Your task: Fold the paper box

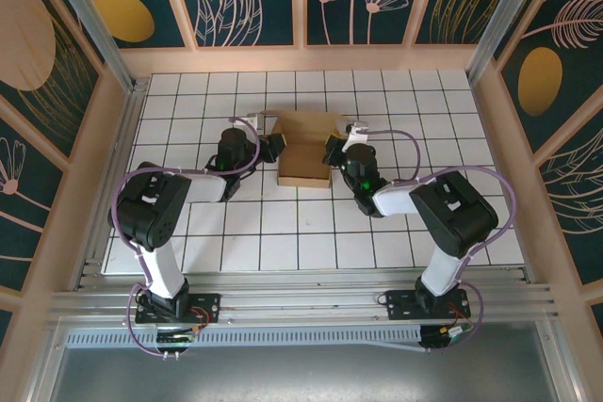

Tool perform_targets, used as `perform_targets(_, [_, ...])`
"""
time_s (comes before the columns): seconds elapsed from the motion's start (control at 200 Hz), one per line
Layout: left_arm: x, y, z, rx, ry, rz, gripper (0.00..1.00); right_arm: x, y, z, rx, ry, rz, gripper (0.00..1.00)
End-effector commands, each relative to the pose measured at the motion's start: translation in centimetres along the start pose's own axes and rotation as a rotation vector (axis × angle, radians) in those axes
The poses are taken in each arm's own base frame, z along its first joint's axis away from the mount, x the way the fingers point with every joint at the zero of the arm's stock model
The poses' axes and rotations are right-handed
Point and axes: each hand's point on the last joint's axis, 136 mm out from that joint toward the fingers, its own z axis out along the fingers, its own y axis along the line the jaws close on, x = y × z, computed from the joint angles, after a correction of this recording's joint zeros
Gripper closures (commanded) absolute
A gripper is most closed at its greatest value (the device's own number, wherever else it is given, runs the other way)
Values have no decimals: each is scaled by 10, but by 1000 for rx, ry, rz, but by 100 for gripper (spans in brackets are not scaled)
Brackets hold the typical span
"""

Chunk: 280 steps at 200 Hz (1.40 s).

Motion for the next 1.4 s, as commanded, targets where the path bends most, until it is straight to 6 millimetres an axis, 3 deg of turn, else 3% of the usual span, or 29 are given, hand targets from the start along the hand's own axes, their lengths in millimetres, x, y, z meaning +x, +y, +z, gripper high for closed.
perform_targets(0.0, [105, -11, -9, 48, 358, -120, 82, 99, -6, -26, -10, 340, -20, 100])
perform_targets(0.315, [131, 26, -35, -141, 425, -39, 81, 85, 1, -38, -31, 307, 27, 100])
perform_targets(0.45, [127, 22, -40, -126, 408, -23, 81, 76, 4, -38, -28, 288, 61, 99])
perform_targets(0.601, [119, 9, -39, -73, 385, -42, 80, 82, -3, -35, -9, 296, -31, 99])
perform_targets(0.676, [113, 3, -42, -51, 362, -33, 77, 82, -17, -35, 48, 279, -128, 98])
perform_targets(0.771, [87, -11, -54, -44, 283, 28, 69, 74, -31, -36, 112, 241, -213, 98])
perform_targets(0.876, [67, -22, -69, -40, 224, 96, 61, 68, -34, -35, 132, 216, -280, 98])
perform_targets(1.056, [38, -43, -97, -18, 120, 184, 59, 59, -32, -29, 136, 189, -345, 97])
perform_targets(1.216, [4, -25, -118, -231, 47, 306, 58, 56, -30, -29, 127, 186, -405, 95])
perform_targets(1.397, [1, -17, -106, -295, 206, 573, 22, 62, -17, -29, 49, 230, -452, 94])
